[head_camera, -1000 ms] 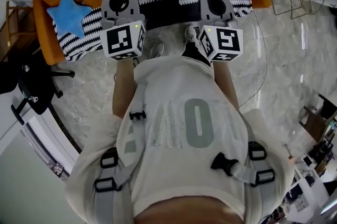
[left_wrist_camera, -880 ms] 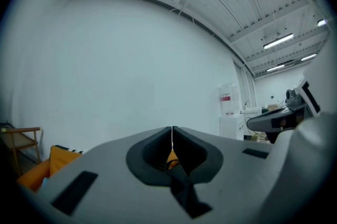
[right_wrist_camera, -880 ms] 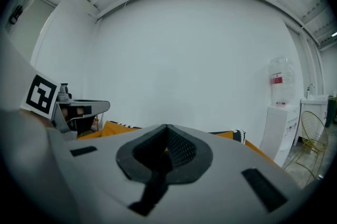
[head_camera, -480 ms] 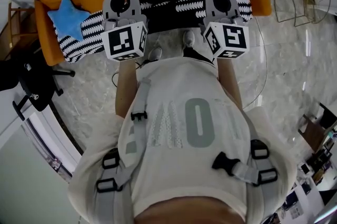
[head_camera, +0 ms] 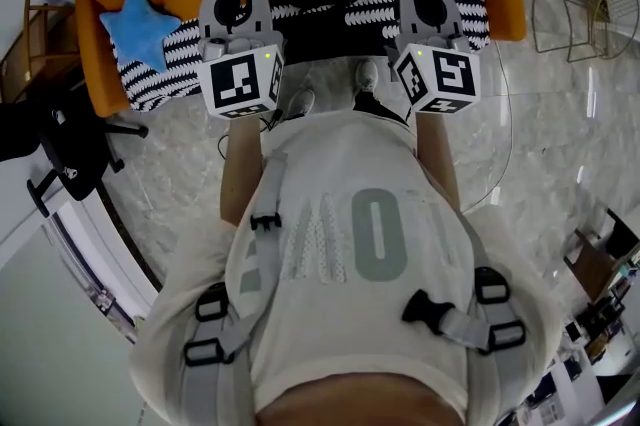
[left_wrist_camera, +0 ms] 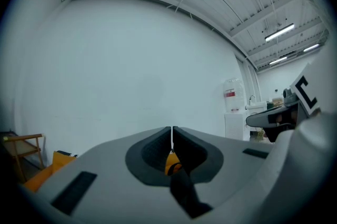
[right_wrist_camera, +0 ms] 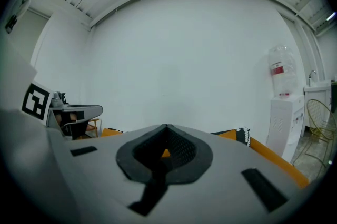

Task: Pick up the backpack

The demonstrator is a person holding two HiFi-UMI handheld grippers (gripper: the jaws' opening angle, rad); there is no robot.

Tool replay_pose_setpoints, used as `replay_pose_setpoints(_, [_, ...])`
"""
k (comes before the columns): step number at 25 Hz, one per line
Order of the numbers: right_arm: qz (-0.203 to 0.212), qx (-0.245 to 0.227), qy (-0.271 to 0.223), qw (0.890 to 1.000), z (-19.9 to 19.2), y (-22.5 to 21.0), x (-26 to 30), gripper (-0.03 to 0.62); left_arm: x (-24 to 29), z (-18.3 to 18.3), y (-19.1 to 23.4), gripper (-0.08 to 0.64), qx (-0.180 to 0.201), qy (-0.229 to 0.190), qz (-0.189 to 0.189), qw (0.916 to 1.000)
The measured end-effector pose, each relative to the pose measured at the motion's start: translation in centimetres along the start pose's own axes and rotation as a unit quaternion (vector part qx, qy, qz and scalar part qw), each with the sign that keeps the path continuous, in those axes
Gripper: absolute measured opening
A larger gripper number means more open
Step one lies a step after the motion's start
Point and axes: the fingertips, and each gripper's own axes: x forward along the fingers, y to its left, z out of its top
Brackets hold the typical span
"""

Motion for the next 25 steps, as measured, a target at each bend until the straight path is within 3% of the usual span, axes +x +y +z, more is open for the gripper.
replay_pose_setpoints(7, [0.013,0.045,0.003,0.999,-0.4,-0.8,0.2,0.009,0.2,0.1,0.1,0.027,-0.030,-0.010,-0.009,0.9994])
replay_pose_setpoints(9, [0.020,0.059,0.002,0.998,-0.4,-1.3,0.2,0.011,0.4,0.0,-0.5,0.063,-0.040,-0.007,-0.022,0.9990])
replay_pose_setpoints(10, [0.027,0.064,0.003,0.998,-0.4,-1.3,0.3,0.159,0.5,-0.1,-0.6,0.108,-0.046,-0.006,-0.029,0.9985])
replay_pose_setpoints(11, [0.034,0.069,0.003,0.997,-0.4,-1.3,0.6,0.261,0.6,-0.1,-0.7,0.154,-0.053,-0.006,-0.035,0.9980])
replay_pose_setpoints(13, [0.041,0.079,-0.007,0.996,-0.2,-1.4,0.9,0.328,0.7,-0.1,-0.7,0.219,-0.059,-0.012,-0.036,0.9976])
replay_pose_setpoints(18, [0.046,0.109,-0.014,0.993,0.0,-2.2,1.5,0.344,1.3,-0.4,-1.0,0.291,-0.054,-0.010,-0.033,0.9980])
replay_pose_setpoints(25, [0.054,0.091,0.002,0.994,-0.5,-3.4,2.0,0.325,2.4,-1.4,-2.5,0.296,-0.056,0.010,-0.037,0.9977])
